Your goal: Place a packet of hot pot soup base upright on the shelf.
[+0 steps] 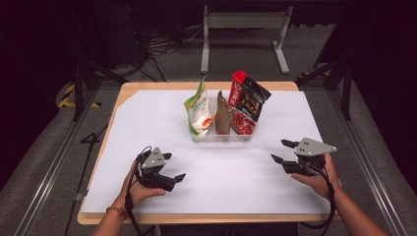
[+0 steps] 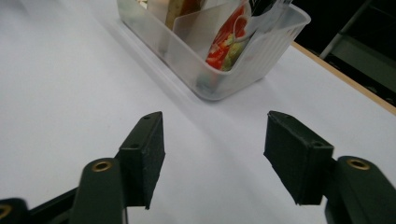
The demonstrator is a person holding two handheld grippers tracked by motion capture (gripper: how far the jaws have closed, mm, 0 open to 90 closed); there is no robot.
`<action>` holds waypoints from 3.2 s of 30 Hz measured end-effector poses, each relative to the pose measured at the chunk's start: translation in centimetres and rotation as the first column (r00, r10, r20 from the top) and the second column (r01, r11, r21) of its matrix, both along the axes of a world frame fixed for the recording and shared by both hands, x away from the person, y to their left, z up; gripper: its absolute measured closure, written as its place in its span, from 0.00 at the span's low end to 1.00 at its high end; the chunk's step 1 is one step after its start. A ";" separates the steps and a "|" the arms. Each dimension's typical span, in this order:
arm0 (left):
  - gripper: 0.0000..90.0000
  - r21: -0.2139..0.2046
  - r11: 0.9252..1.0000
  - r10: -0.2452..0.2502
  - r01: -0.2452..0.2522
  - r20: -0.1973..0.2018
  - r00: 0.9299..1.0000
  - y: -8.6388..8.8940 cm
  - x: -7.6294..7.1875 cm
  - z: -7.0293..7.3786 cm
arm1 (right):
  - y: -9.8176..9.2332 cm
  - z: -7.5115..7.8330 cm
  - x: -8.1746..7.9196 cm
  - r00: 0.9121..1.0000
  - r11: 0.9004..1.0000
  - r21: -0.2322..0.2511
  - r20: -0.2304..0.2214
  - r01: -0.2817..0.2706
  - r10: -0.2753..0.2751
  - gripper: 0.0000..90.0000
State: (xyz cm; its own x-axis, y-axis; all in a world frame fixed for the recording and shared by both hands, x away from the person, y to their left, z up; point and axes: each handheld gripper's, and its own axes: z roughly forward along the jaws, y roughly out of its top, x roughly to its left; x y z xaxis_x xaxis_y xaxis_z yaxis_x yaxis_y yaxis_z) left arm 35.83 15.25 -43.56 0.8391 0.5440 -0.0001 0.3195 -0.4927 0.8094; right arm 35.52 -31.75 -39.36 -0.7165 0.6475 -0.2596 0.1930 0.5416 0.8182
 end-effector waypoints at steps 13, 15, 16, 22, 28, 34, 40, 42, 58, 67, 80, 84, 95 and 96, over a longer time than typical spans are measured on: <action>0.15 0.008 1.000 0.004 -0.004 0.001 1.000 -0.1 0.0 -0.1 | -1.9 -1.7 -1.6 1.000 1.000 0.017 -0.015 0.003 -0.003 0.25; 0.15 0.017 1.000 0.000 0.000 0.006 1.000 -0.2 0.0 -0.1 | -2.2 -1.8 -1.9 1.000 1.000 0.017 -0.010 0.003 -0.003 0.24; 0.15 0.017 1.000 0.000 0.000 0.007 1.000 -0.2 0.0 -0.1 | -2.4 -2.0 -2.1 1.000 1.000 0.013 -0.003 0.014 -0.014 0.22; 0.15 0.012 1.000 0.005 -0.005 0.005 1.000 -0.2 0.0 -0.1 | -3.4 -2.3 -2.8 1.000 0.999 0.026 0.003 0.030 -0.030 0.18; 0.15 0.013 1.000 0.008 -0.008 0.012 1.000 -0.1 0.0 0.0 | -4.6 -2.5 -3.4 0.999 0.998 0.045 0.005 0.047 -0.048 0.15; 0.15 0.018 1.000 0.009 -0.009 0.013 1.000 0.0 0.1 0.0 | -5.4 -2.8 -3.7 0.997 0.995 0.057 -0.004 0.081 -0.081 0.13; 0.15 0.015 1.000 0.011 -0.011 0.021 1.000 -0.1 0.2 0.2 | -5.9 -3.3 -4.3 0.994 0.992 0.064 -0.011 0.111 -0.111 0.13; 0.15 0.011 1.000 0.006 -0.006 0.025 1.000 -0.1 0.3 0.3 | -6.0 -3.7 -4.7 0.994 0.993 0.050 -0.012 0.106 -0.105 0.13; 0.15 0.037 0.999 -0.007 0.006 0.035 0.999 -0.5 0.1 0.2 | -6.3 -3.9 -5.2 0.992 0.990 0.064 -0.012 0.126 -0.126 0.12; 0.15 0.038 0.999 -0.008 0.007 0.042 0.999 -0.4 0.2 0.3 | -6.4 -3.9 -5.2 0.990 0.988 0.058 -0.008 0.142 -0.142 0.12; 0.15 0.034 0.999 -0.007 0.006 0.035 0.999 -0.5 0.2 0.3 | -6.2 -3.9 -5.2 0.991 0.990 0.035 0.005 0.134 -0.135 0.12; 0.15 0.037 0.999 -0.008 0.007 0.037 0.999 -0.5 0.3 0.4 | -6.1 -3.9 -5.2 0.991 0.990 0.029 0.007 0.135 -0.135 0.12; 0.15 0.046 0.999 -0.003 0.001 0.033 0.999 -0.6 0.4 0.3 | -5.7 -3.9 -5.0 0.992 0.992 0.016 0.009 0.129 -0.129 0.12; 0.15 0.048 0.999 -0.003 0.001 0.033 0.999 -0.6 0.4 0.3 | -5.7 -3.9 -5.0 0.991 0.991 0.015 0.009 0.131 -0.131 0.12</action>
